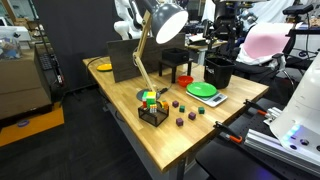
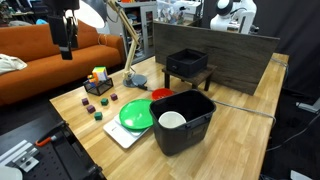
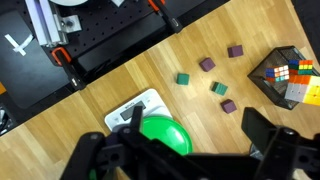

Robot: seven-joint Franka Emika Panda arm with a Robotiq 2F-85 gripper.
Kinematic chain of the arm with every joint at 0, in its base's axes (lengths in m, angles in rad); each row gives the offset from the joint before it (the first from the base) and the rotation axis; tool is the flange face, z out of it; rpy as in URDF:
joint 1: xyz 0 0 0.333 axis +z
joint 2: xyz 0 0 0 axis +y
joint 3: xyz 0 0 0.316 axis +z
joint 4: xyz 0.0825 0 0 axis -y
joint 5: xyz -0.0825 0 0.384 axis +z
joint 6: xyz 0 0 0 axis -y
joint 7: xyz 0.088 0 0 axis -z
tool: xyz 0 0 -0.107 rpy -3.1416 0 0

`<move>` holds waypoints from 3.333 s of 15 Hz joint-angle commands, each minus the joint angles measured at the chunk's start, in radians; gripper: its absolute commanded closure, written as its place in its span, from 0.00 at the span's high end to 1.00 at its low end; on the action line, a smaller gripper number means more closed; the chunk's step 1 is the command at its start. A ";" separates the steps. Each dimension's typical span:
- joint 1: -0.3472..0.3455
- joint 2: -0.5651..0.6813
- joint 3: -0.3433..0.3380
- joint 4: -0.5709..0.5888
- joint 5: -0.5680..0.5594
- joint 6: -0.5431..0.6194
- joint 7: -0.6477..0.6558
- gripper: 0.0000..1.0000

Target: Turn the bin clockwise

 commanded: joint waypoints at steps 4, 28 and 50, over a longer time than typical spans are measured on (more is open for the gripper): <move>-0.101 0.064 -0.011 0.012 -0.070 0.067 0.047 1.00; -0.194 0.366 -0.090 0.167 -0.201 0.229 0.240 1.00; -0.175 0.677 -0.254 0.377 -0.251 0.261 0.266 1.00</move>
